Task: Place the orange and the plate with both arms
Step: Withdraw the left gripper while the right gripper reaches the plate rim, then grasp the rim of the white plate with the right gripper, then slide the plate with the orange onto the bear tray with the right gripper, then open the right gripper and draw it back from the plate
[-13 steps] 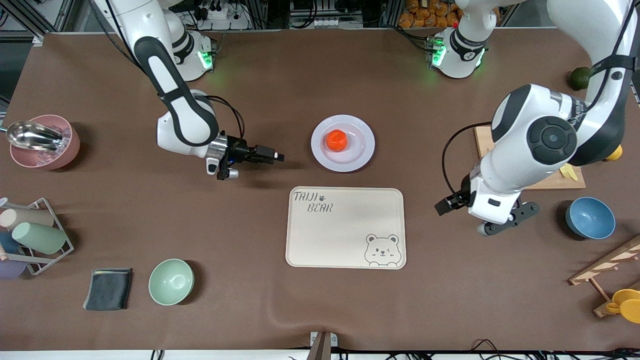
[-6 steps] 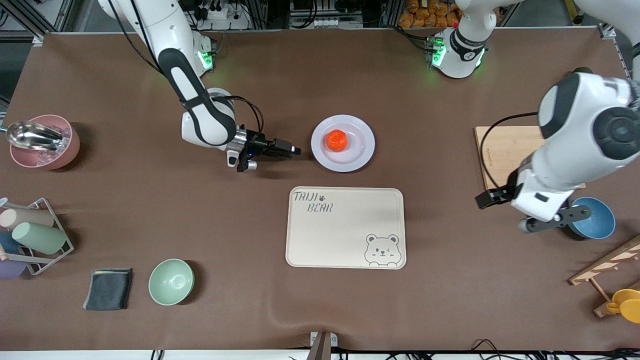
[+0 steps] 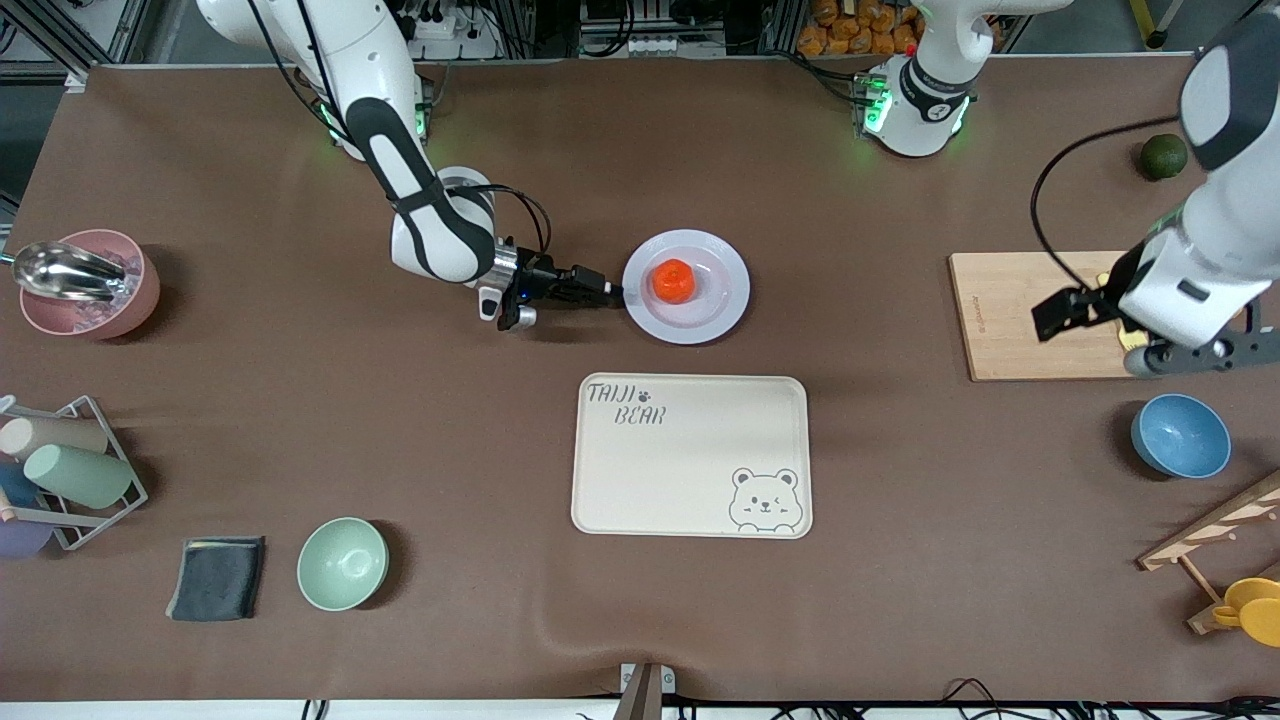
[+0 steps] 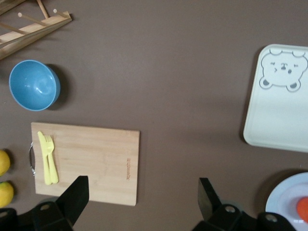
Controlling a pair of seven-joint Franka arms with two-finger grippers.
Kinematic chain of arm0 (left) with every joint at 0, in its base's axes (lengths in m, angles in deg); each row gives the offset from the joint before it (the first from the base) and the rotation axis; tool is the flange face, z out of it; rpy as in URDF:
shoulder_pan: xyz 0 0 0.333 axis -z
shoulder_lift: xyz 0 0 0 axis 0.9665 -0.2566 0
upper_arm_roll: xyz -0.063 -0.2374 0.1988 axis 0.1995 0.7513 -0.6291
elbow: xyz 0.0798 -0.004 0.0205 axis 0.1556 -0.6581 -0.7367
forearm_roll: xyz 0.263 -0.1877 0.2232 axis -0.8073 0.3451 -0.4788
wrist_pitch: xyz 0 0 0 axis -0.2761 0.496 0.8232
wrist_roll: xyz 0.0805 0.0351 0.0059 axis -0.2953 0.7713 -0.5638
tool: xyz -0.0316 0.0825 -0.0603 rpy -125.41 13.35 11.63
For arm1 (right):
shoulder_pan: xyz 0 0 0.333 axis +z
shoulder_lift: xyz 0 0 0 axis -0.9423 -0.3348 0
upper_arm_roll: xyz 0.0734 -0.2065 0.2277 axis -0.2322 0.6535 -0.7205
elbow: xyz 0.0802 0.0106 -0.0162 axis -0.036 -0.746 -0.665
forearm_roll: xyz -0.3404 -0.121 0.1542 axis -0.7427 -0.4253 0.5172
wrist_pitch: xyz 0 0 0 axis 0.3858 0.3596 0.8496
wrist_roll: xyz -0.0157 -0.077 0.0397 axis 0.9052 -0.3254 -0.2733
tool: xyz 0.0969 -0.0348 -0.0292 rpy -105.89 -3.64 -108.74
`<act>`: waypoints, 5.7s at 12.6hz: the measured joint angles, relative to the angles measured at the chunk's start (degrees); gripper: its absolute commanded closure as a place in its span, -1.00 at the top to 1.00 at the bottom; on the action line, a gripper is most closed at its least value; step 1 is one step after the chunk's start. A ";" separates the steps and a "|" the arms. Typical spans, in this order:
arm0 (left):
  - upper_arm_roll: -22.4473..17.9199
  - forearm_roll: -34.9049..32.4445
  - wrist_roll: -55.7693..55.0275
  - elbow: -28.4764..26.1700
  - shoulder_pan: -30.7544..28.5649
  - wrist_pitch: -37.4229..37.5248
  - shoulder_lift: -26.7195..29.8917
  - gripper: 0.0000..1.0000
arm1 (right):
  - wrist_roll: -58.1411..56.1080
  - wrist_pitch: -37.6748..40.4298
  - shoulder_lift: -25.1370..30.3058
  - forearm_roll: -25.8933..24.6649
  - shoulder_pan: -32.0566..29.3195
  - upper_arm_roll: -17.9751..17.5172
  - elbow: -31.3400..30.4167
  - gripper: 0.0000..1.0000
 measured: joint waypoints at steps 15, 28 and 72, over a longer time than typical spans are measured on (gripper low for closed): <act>-0.21 6.74 14.24 -0.35 -0.22 9.20 8.87 1.00 | -3.44 -0.30 -2.20 7.84 5.65 0.00 0.11 -0.83; 0.54 6.74 10.22 -0.41 -0.31 5.82 7.80 1.00 | -0.49 0.02 2.79 14.89 5.84 0.66 1.95 -1.00; 2.66 5.31 10.22 -0.55 -0.75 4.09 5.56 1.00 | 52.84 1.38 -14.42 -53.72 -14.58 3.49 38.95 0.09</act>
